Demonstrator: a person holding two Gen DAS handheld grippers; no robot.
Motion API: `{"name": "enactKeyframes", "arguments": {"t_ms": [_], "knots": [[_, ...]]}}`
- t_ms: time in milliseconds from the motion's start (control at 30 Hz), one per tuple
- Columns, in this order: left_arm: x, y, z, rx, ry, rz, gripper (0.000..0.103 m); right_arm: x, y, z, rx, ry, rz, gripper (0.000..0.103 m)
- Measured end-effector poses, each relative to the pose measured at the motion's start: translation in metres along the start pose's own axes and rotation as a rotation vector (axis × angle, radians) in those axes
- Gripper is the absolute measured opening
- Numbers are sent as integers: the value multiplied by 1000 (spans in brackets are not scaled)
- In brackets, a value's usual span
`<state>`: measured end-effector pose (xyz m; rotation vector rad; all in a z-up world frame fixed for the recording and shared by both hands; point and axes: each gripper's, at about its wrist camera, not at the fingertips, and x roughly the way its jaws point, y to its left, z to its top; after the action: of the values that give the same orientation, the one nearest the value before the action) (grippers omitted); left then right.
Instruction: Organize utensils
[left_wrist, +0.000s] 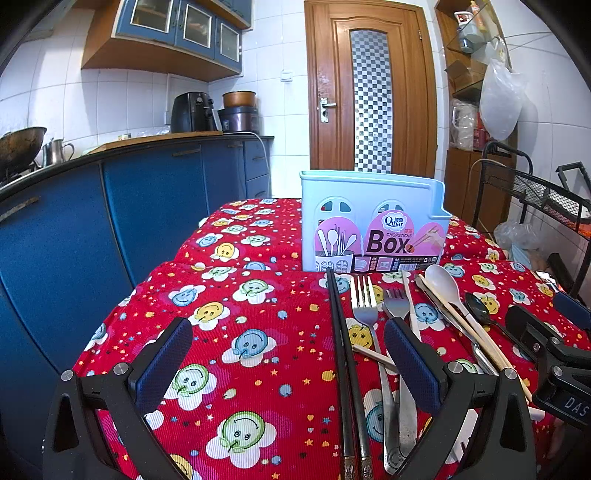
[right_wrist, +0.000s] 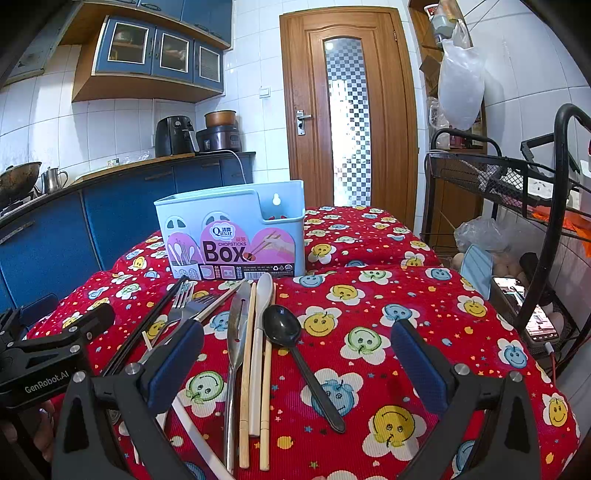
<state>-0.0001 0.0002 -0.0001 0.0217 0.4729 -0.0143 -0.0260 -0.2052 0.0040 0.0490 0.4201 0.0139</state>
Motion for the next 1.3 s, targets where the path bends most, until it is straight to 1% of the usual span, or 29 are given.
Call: {"name": "enactKeyframes", "arguments": {"t_ms": [433, 667, 767, 867, 1067, 1167, 1300], "knots": [[-1, 4, 3, 0, 4, 0, 103, 0, -1, 0, 1, 0, -1, 103], [9, 3, 3, -1, 43, 4, 103, 1, -2, 0, 9, 3, 5, 103], [9, 4, 5, -4, 57, 4, 103, 4, -9, 1, 30, 31, 23, 103], [6, 3, 9, 11, 48, 13, 103, 5, -14, 5, 40, 50, 33, 103], [5, 1, 20, 37, 54, 18, 103, 5, -18, 17, 6, 87, 38, 103], [9, 0, 26, 48, 77, 14, 103, 8, -19, 23, -20, 113, 41, 103], [19, -1, 35, 53, 121, -14, 103, 18, -19, 32, -57, 168, 57, 103]]}}
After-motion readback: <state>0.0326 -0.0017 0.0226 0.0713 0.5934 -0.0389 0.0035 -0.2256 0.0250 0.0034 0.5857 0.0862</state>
